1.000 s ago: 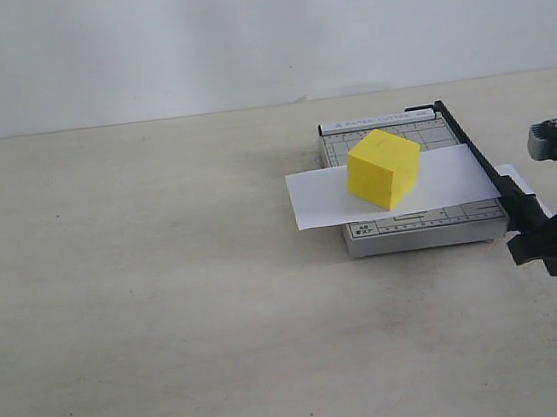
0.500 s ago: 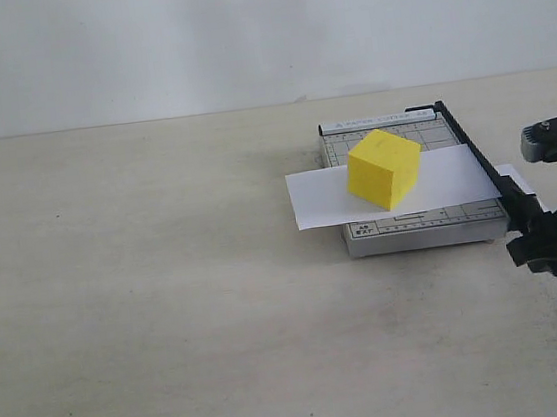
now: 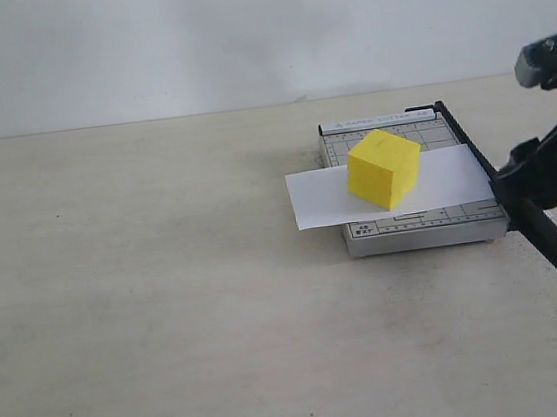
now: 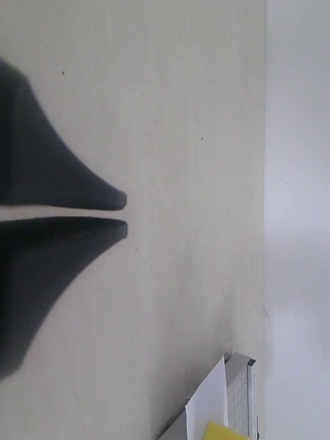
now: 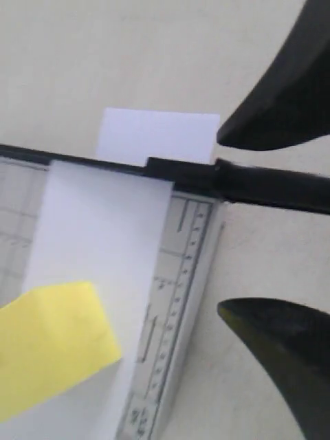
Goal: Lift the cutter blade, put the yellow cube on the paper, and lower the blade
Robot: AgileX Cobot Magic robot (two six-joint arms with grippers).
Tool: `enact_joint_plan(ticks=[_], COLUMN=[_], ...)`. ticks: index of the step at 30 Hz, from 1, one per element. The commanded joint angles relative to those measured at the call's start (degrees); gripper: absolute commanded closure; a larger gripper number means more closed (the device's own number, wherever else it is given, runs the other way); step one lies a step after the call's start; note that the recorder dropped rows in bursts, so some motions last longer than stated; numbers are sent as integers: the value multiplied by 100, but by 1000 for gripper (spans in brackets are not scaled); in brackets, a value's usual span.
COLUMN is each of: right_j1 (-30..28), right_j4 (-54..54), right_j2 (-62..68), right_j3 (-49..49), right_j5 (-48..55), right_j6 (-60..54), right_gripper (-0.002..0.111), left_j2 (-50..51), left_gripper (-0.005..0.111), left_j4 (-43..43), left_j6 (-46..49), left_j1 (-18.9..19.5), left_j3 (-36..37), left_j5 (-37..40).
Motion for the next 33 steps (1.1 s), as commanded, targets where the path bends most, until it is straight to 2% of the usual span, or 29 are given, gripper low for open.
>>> enact_joint_plan(ticks=[1,3,4,6,11,15,25,33], right_j1=[554,741,774,774,774,774,774,774], right_j4=[502,527,527,527,527,527,527,527], right_j2=[-1257,-2004,-2501,-3431,-5615,-6563,-6833,-6833], right_j3=[304,676,1000,1628,2636,2759,2759,2773], right_j5=[-439,-620,-633,-741,-754,-685,-675,-675], right_j6=[-182,-53,145,609,911,1237,1250,1261], right_gripper=[59,77,91,108,108,108,108,108], left_j2=[-17,-17,-17,-17,-17,-17,-17,-17], left_gripper=[102,102,102,102,102,102,102,102], left_j4=[28,28,28,28,28,28,38,38], left_j6=[20,17,17,17,17,17,17,17], left_j1=[19,19,19,19,19,19,31,536], left_j3=[18,18,18,18,18,18,18,18], left_j5=[-53,-189,-369,-379,-379,-379,-380,-357])
